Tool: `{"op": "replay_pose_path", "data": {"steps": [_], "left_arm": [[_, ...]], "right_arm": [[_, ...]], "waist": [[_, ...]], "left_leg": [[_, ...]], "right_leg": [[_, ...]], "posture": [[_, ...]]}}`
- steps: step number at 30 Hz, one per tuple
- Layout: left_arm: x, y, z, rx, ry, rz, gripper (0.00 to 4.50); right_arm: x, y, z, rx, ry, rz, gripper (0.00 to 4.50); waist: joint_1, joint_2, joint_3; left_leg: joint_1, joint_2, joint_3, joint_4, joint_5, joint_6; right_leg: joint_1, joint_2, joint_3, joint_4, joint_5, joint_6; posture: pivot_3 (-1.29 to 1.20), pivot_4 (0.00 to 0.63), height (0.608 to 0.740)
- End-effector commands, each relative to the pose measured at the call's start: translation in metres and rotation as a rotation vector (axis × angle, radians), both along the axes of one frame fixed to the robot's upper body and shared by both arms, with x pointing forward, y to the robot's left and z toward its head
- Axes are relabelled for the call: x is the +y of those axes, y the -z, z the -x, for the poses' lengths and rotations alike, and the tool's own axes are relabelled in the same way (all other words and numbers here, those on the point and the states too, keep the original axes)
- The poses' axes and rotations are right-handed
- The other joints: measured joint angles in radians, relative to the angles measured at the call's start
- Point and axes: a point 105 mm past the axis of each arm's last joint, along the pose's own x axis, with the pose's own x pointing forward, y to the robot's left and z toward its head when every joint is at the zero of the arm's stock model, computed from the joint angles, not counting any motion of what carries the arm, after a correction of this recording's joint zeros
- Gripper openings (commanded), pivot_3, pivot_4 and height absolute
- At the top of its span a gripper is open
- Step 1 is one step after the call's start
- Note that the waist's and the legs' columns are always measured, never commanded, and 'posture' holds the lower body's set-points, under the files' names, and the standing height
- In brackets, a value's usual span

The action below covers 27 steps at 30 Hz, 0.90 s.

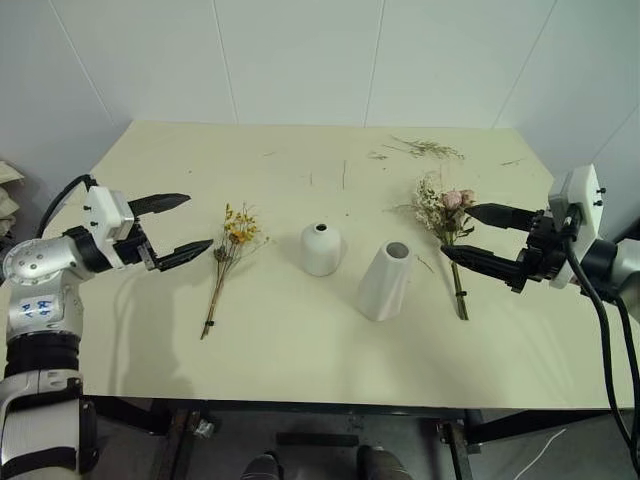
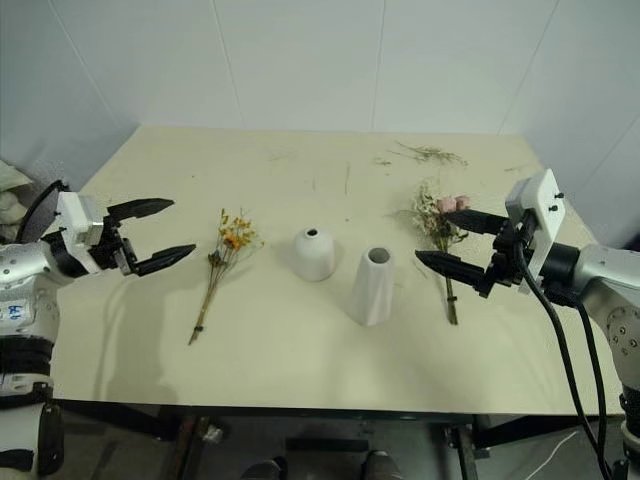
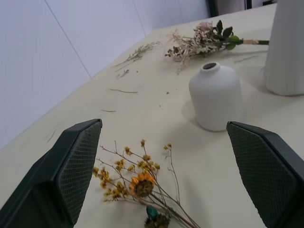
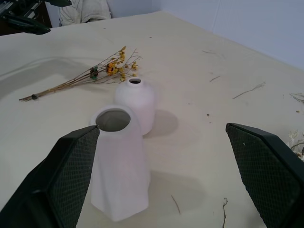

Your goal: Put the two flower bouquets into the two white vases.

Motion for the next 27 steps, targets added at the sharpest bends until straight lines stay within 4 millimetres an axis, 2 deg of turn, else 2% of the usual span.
{"op": "replay_pose_path", "data": {"steps": [1, 6, 11, 22, 27], "left_arm": [[-0.005, -0.009, -0.003, -0.033, 0.018, 0.004, 4.49], [-0.006, -0.007, -0.002, -0.038, 0.014, 0.012, 4.49], [-0.005, -0.004, -0.003, -0.028, 0.007, 0.022, 4.49], [0.007, -0.005, 0.0, -0.004, -0.184, 0.095, 4.49], [-0.003, -0.015, -0.004, 0.018, -0.25, 0.141, 4.49]], "right_arm": [[0.0, -0.016, 0.011, -0.076, -0.009, -0.009, 4.5], [-0.001, -0.01, 0.011, -0.061, -0.01, -0.007, 4.5], [0.004, -0.017, 0.01, -0.068, -0.031, -0.012, 4.5], [0.006, -0.015, 0.012, -0.026, -0.204, 0.065, 4.5], [0.001, -0.027, 0.013, -0.076, -0.278, 0.117, 4.5]], "waist": [[0.0, 0.0, 0.0], [-0.005, 0.0, 0.0], [-0.002, 0.0, 0.0], [-0.001, 0.0, 0.0], [-0.002, 0.0, 0.0]], "left_leg": [[0.0, 0.0, 0.0, 0.0, 0.0, 0.0], [0.0, 0.0, 0.0, 0.0, 0.0, 0.0], [0.001, 0.0, 0.0, 0.001, 0.0, 0.0], [0.0, 0.0, 0.0, 0.001, 0.0, 0.0], [0.0, 0.0, 0.0, 0.002, 0.0, 0.0]], "right_leg": [[0.0, 0.0, 0.0, 0.0, 0.0, 0.0], [0.0, 0.0, 0.0, 0.001, 0.0, 0.0], [0.0, 0.0, 0.0, 0.002, 0.0, 0.0], [0.0, 0.0, 0.0, 0.002, 0.0, 0.0], [0.0, 0.0, 0.0, 0.002, 0.0, 0.0]], "posture": [[0.0, 0.15, 0.74], [0.0, 0.15, 0.74], [0.0, 0.15, 0.74], [0.0, 0.15, 0.74], [0.0, 0.15, 0.74]]}}
